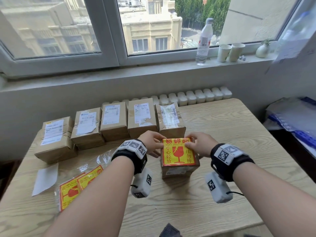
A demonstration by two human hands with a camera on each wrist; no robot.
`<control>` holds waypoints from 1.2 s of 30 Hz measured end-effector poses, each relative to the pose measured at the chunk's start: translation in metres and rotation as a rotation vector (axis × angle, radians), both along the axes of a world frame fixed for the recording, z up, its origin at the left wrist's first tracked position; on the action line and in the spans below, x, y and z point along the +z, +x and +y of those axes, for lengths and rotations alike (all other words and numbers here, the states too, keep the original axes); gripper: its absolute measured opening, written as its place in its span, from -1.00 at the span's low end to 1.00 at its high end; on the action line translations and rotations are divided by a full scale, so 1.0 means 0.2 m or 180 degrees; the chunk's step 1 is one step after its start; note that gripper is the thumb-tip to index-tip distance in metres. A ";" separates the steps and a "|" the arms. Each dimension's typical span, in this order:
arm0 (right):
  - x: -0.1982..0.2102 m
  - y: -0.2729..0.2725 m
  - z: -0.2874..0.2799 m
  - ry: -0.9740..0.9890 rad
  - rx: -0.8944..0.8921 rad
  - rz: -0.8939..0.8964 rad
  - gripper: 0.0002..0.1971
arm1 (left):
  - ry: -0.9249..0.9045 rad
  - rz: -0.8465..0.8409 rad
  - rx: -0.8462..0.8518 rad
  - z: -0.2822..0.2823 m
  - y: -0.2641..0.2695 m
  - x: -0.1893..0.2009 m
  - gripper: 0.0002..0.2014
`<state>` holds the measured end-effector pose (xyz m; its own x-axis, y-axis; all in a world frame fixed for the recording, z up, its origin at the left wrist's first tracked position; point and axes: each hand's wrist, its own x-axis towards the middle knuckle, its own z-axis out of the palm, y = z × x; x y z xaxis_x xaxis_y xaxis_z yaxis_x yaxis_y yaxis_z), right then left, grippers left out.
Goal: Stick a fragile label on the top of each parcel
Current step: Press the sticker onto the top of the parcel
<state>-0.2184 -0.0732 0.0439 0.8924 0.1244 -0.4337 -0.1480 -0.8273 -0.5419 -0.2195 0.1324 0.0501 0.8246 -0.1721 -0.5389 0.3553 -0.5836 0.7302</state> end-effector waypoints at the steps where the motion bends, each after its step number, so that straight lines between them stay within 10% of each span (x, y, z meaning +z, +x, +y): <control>1: -0.01 0.00 -0.02 0.0181 -0.0153 0.0036 -0.71 | -0.0064 0.0005 0.0112 0.02 0.00 0.00 -0.66; 9: -0.06 -0.06 -0.05 0.0950 -0.1067 0.0903 -0.56 | -0.0345 0.0655 0.0539 -0.06 -0.02 0.01 -0.64; 18: 0.04 0.08 -0.29 0.0445 -0.1238 0.0315 -0.40 | -0.0544 0.0722 0.0665 -0.31 0.16 0.16 -0.69; 36: 0.10 0.84 -0.61 0.0653 -0.0940 -0.0094 -0.80 | -0.0920 0.0157 0.1076 -0.74 0.86 0.21 -0.63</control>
<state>-0.0498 -0.1962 0.0636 0.9146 -0.0590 -0.4001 -0.3464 -0.6247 -0.6999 -0.0472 -0.0151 0.0919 0.8350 -0.0466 -0.5483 0.5296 -0.2031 0.8236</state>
